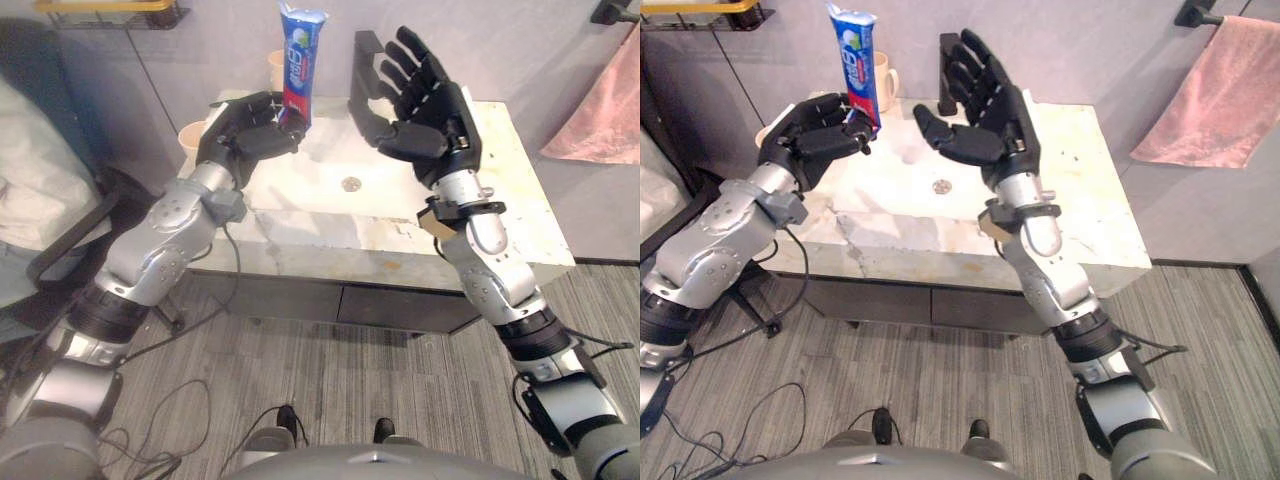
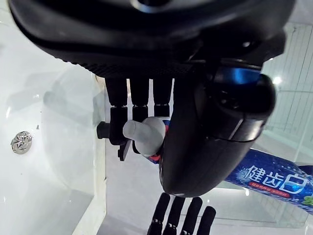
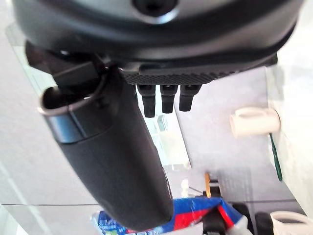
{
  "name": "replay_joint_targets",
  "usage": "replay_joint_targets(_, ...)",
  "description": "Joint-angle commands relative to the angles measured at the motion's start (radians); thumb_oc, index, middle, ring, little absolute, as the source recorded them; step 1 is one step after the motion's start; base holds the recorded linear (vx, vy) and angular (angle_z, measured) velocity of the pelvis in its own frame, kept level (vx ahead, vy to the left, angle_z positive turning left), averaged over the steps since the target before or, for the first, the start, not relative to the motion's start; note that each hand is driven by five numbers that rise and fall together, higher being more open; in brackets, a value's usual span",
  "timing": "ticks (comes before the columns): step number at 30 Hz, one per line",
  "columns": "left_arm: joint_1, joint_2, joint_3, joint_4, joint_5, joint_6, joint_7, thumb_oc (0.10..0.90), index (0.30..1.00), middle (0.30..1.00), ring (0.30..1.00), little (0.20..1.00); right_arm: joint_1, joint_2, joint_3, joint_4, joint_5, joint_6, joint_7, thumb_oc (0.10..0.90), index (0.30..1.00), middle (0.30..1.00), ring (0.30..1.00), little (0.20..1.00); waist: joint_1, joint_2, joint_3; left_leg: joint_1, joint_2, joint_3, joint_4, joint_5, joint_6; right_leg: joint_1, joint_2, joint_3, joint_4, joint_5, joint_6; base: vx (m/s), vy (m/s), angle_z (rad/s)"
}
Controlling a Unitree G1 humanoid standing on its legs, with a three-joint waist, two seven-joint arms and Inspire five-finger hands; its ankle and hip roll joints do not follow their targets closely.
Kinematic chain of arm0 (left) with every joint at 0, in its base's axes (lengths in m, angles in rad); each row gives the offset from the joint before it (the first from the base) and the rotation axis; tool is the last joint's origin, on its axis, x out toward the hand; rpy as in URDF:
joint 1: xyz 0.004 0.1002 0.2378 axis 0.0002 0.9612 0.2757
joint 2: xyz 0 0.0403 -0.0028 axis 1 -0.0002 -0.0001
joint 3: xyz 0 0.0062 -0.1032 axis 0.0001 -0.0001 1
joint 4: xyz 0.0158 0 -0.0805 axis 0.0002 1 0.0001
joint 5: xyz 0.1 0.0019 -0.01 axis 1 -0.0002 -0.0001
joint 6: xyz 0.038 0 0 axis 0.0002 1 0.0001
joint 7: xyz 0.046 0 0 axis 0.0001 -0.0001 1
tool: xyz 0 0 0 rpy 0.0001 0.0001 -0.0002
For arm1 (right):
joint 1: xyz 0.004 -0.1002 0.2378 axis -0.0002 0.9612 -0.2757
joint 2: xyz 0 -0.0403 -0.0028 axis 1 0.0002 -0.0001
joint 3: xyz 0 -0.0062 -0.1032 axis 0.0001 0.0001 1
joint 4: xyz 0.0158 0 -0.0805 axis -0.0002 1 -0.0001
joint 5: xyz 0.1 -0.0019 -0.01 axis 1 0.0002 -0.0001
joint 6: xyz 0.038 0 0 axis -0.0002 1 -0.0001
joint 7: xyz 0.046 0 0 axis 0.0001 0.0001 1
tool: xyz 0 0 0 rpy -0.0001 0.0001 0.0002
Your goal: Organize the bathroom.
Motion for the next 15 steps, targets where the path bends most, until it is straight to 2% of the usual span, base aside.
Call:
replay_joint_targets(1,-0.196,-0.033,0.065,0.046,0.041,-0.132,-0.039,0.4,0.3,0.3,0.3,0.3,-0.207,0.006,-0.017,-0.029,0.002,-0.036,0.027,0.8,0.9,0.9,0.9,0.9,-0.001,0.008,-0.103,0.034,-0.075,-0.028,-0.001,-0.053,0.059,0.019,0.067,-0.071,0.012,-0.08,-0.012,0.0,0.0,0.0)
replay_joint_targets(5,-0.195,-0.038,0.061,0.064,0.086,-0.114,-0.044,0.4,0.3,0.3,0.3,0.3,-0.226,0.003,-0.005,-0.036,0.004,0.033,0.038,0.8,0.9,0.9,0.9,0.9,-0.002,0.005,-0.104,0.036,-0.077,-0.032,-0.001,-0.055,0.061,0.021,0.069,-0.069,0.014,-0.082,-0.012,0.0,0.0,0.0)
replay_joint_targets(6,-0.2,-0.031,0.054,0.076,0.11,-0.103,-0.055,0.4,0.3,0.3,0.3,0.3,-0.233,-0.003,0.005,-0.048,0.04,0.056,0.058,0.8,0.9,0.9,0.9,0.9,-0.004,0.005,-0.105,0.037,-0.078,-0.033,-0.001,-0.055,0.061,0.02,0.07,-0.065,0.015,-0.082,-0.012,0.0,0.0,0.0)
replay_joint_targets(11,-0.213,-0.025,0.046,0.095,0.131,-0.089,-0.077,0.4,0.3,0.3,0.3,0.3,-0.248,0.004,0.012,-0.062,0.058,0.065,0.048,0.8,0.9,0.9,0.9,0.9,-0.006,0.006,-0.106,0.038,-0.077,-0.032,-0.001,-0.057,0.06,0.023,0.071,-0.062,0.012,-0.08,-0.012,0.0,0.0,0.0)
replay_joint_targets(15,-0.237,-0.03,0.013,0.115,0.147,-0.074,-0.083,0.4,0.3,0.3,0.3,0.3,-0.279,0.026,0.026,-0.063,0.018,0.063,0.016,0.8,0.9,0.9,0.9,0.9,-0.007,0.01,-0.106,0.041,-0.077,-0.035,-0.001,-0.058,0.059,0.025,0.073,-0.058,0.009,-0.078,-0.011,0.0,0.0,0.0)
